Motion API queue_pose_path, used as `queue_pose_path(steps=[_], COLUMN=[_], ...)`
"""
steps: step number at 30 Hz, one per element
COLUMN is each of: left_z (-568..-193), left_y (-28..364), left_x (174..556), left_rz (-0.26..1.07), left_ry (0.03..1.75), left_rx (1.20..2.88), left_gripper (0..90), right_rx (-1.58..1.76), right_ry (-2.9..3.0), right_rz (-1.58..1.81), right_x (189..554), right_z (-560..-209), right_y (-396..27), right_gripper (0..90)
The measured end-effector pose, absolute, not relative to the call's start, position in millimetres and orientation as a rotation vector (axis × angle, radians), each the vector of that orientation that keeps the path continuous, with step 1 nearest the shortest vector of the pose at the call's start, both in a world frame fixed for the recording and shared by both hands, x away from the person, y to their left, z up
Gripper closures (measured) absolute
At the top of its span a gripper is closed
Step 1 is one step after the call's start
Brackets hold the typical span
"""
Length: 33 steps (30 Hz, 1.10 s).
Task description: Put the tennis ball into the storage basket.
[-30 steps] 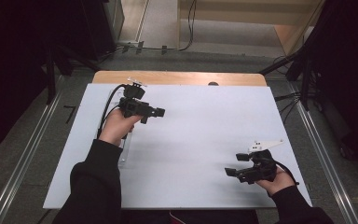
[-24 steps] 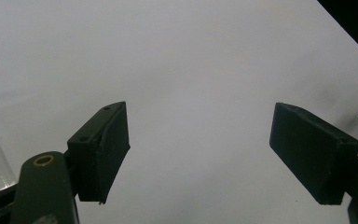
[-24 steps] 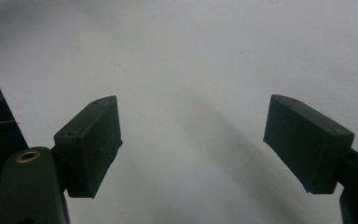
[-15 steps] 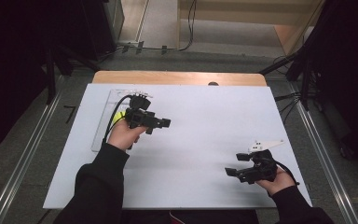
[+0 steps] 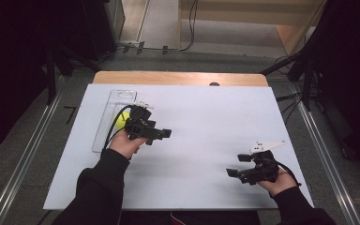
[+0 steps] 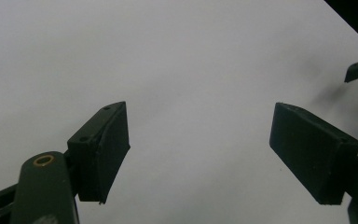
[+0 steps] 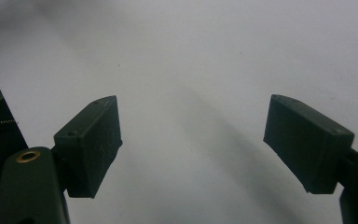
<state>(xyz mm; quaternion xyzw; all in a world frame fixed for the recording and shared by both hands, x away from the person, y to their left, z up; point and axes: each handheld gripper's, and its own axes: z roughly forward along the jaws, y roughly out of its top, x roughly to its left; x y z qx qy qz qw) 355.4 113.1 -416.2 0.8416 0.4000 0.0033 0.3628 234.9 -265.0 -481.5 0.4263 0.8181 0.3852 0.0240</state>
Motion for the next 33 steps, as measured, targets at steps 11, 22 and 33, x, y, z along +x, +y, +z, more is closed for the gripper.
queue_pose_path(steps=[11, 22, 33], left_z=[-421, -423, -429], left_y=[114, 121, 129], left_x=[341, 329, 313], left_rz=[-0.004, -0.033, -0.039], left_ry=[0.996, 0.979, 0.948], left_rx=[2.13, 2.135, 2.145], left_gripper=[20.4, 20.4, 20.4], right_rx=[1.326, 1.329, 1.327], right_ry=[2.533, 2.522, 2.518], right_rz=[1.187, 1.198, 1.204], right_x=[235, 236, 235], right_z=[-482, -482, -481], right_y=[-265, -265, -266], right_gripper=[16.9, 16.9, 16.9])
